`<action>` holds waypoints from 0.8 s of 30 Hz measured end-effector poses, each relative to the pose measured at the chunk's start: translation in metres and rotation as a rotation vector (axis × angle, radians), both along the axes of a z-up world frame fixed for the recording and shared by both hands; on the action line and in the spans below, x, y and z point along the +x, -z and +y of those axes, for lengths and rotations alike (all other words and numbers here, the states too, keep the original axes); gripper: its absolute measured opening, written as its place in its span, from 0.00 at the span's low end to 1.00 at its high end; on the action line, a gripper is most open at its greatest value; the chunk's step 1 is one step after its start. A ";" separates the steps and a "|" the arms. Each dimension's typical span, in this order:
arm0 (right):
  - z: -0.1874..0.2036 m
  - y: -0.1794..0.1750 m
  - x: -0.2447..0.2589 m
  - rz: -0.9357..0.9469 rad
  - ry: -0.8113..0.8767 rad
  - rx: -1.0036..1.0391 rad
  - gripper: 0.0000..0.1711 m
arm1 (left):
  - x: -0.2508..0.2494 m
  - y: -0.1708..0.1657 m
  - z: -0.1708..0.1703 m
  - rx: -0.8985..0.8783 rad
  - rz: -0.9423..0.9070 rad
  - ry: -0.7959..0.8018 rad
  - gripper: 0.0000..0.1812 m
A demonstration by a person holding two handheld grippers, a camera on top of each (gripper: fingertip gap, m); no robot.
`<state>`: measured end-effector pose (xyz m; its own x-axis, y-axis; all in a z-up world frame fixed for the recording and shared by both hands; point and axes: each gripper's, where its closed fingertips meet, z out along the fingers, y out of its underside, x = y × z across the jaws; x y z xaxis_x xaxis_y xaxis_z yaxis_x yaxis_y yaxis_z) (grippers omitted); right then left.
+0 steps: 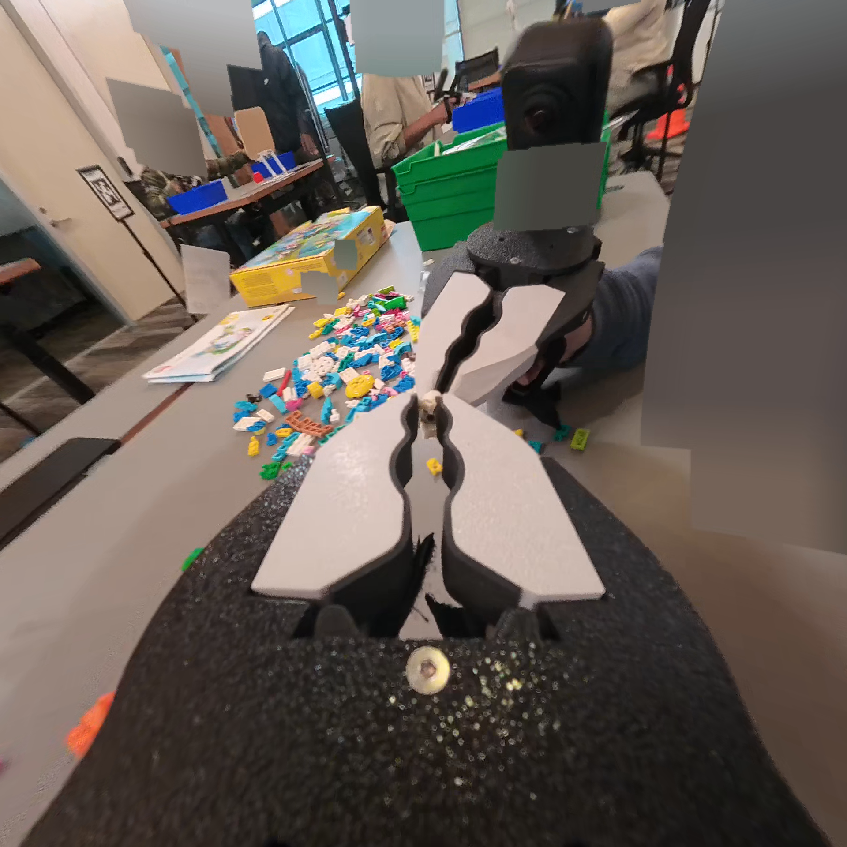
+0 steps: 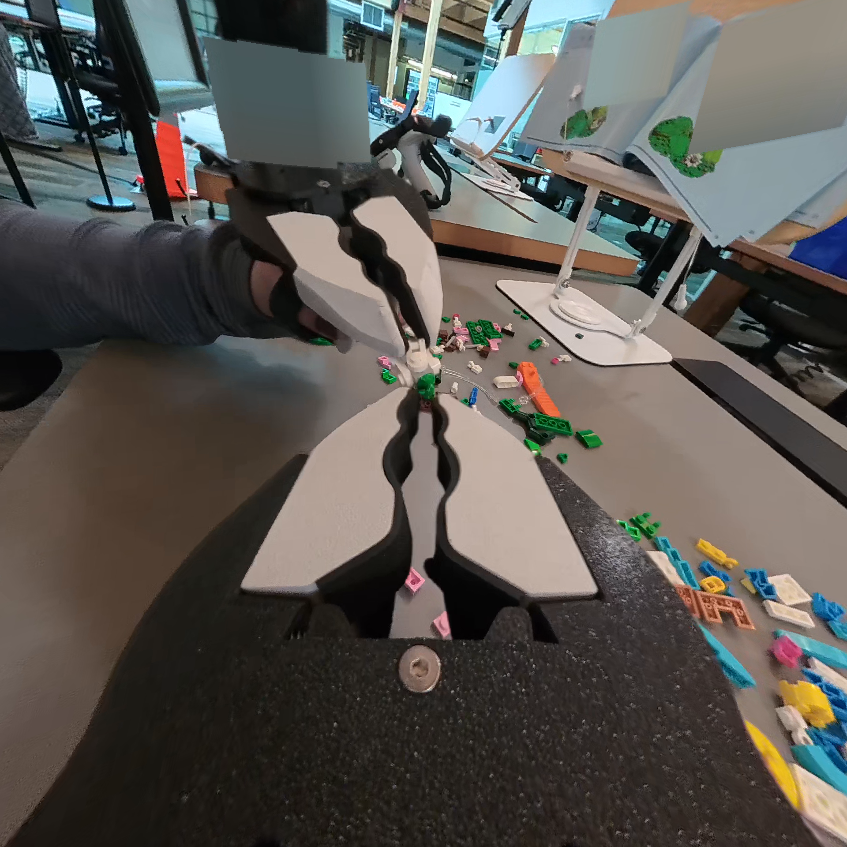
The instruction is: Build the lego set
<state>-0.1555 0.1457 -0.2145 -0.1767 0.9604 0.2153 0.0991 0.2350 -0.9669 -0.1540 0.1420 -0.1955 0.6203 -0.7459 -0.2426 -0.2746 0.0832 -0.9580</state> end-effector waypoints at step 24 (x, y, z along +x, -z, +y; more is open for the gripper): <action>-0.026 -0.007 0.004 -0.007 -0.186 -0.148 0.11 | 0.016 -0.001 -0.016 -0.277 -0.292 0.256 0.04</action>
